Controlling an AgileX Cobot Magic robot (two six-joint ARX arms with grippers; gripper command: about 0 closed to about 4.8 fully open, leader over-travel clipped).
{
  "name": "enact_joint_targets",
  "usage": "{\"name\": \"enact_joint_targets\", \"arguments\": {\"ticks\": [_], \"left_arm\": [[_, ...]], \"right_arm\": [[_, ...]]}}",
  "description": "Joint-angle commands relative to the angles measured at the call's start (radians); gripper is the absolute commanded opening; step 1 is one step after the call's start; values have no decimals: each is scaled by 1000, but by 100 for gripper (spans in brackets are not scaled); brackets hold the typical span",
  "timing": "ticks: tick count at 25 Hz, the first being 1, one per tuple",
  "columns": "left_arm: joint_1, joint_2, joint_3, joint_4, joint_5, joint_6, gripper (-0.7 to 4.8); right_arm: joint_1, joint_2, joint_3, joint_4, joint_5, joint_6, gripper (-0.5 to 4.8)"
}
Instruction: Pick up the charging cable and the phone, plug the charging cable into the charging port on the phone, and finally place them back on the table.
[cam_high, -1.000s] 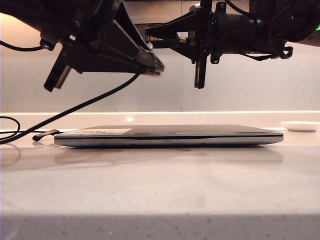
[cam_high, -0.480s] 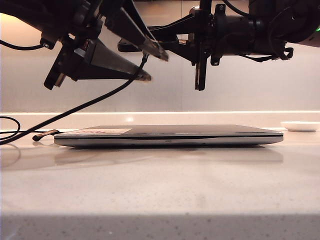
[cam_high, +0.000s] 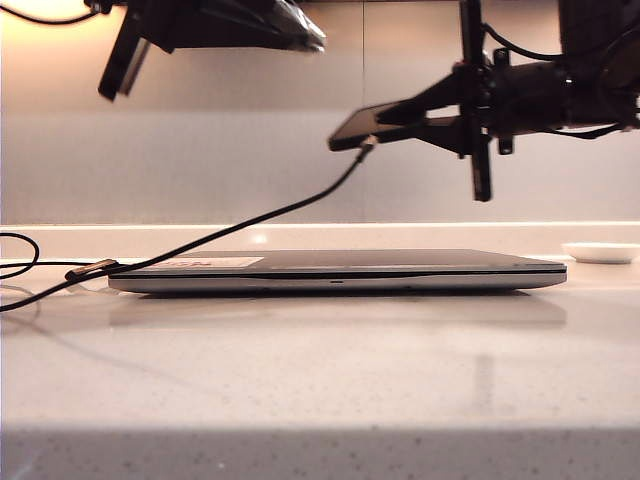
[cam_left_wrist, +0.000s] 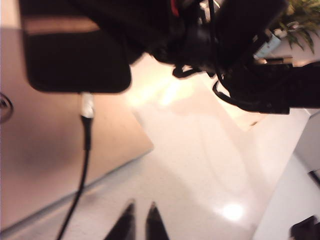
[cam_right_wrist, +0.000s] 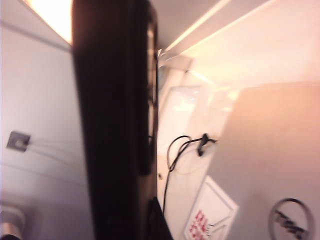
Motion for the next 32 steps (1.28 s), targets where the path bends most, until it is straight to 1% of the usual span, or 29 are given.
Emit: {"name": "enact_joint_targets", "arguments": {"ticks": [1, 5, 9, 11, 13, 15, 16, 17, 18, 19, 22, 24, 27, 32], "left_arm": [[39, -3, 72, -103, -1, 82, -6], [86, -3, 120, -161, -1, 112, -6], [119, -4, 132, -185, -1, 134, -6], [134, -4, 132, -193, 0, 149, -6], [146, -4, 132, -198, 0, 150, -6], [162, -5, 134, -207, -1, 164, -6], [177, -5, 141, -230, -1, 180, -6], [187, -5, 145, -244, 0, 188, -6], [195, -6, 150, -262, -1, 193, -6], [202, -6, 153, -273, -1, 194, -6], [227, -13, 156, -288, 0, 199, -6], [228, -16, 156, -288, 0, 199, -6], [228, -16, 156, -290, 0, 199, -6], [228, -16, 156, -298, 0, 199, -6]], "right_arm": [[-61, -47, 14, -66, -7, -50, -6], [-130, -99, 16, -208, -6, -81, -6], [-190, -179, 17, -388, 0, -175, -6], [-220, -219, 29, -507, 13, -231, -6], [-245, -253, 54, -651, 37, -315, -6], [-265, -282, 116, -899, 108, -481, -6], [-265, -284, 161, -1049, 162, -579, -6], [-265, -283, 193, -1149, 201, -650, -6], [-265, -281, 222, -1236, 238, -714, -6], [-265, -276, 245, -1295, 259, -752, -6], [-267, -262, 302, -1478, 294, -858, -6], [-267, -238, 314, -1547, 303, -896, -6], [-267, -202, 314, -1584, 312, -911, -6], [-267, -153, 314, -1566, 345, -932, -6]]}}
